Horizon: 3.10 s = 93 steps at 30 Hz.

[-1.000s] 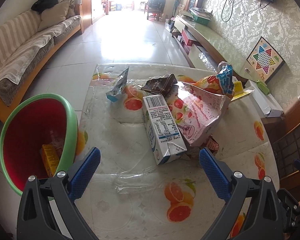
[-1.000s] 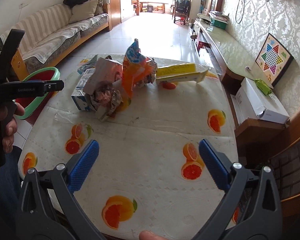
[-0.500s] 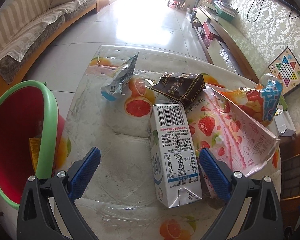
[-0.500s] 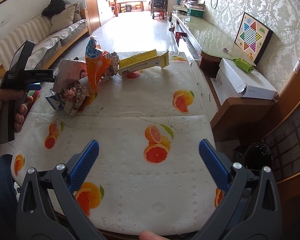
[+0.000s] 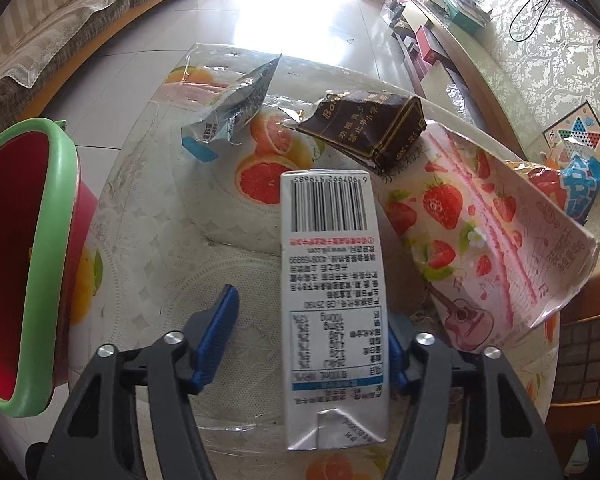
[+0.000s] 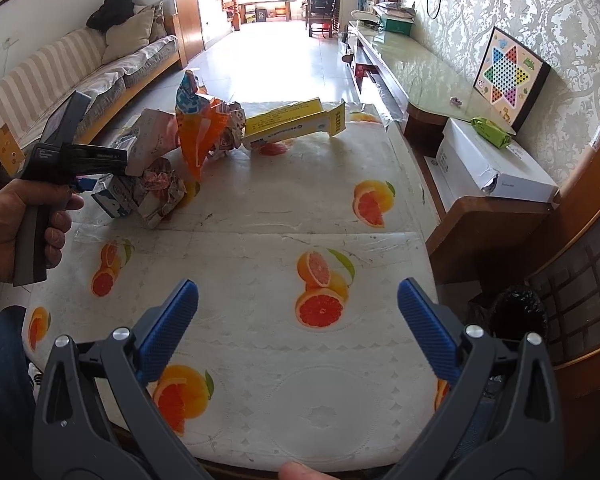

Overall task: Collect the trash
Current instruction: 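Grasp the white milk carton with the left gripper, then grasp the crumpled foil with the right gripper while the left holds the milk carton, then open the left gripper over the red bin to drop the milk carton, then carry the crumpled foil over the red bin and open the right gripper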

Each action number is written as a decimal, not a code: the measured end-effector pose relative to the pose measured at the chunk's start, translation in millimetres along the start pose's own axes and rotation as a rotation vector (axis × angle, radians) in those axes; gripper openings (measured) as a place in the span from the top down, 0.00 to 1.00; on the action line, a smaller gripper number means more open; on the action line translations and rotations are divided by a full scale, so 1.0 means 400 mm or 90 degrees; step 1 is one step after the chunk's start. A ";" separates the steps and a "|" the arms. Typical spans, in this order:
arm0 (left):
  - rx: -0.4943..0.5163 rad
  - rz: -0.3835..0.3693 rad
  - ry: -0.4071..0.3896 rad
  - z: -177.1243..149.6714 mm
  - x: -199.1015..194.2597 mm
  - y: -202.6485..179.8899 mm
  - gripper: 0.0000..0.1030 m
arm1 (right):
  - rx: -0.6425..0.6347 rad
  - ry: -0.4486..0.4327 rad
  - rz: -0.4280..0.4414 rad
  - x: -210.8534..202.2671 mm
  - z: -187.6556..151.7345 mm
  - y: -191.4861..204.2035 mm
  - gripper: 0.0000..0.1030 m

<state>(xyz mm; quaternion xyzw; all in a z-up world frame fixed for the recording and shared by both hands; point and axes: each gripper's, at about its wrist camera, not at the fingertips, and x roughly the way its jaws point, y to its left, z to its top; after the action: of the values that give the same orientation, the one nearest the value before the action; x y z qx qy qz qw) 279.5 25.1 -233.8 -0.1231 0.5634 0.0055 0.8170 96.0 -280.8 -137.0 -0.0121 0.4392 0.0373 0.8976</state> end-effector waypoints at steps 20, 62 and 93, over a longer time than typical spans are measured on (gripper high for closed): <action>0.072 -0.034 -0.120 -0.107 -0.272 0.087 0.65 | -0.098 -0.018 0.072 0.090 0.106 0.247 0.05; 0.015 -0.042 -0.177 -0.230 -0.373 0.253 0.65 | -0.177 0.075 0.086 0.182 0.089 0.372 0.46; -0.045 0.073 -0.237 -0.030 -0.406 0.523 0.08 | -0.206 -0.005 0.162 0.040 0.207 0.556 0.46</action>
<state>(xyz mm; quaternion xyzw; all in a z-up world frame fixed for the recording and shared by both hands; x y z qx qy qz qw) 178.4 246.5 -128.8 -0.1164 0.4083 0.0941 0.9005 154.0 -53.8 -96.4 -0.1006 0.4221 0.2202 0.8736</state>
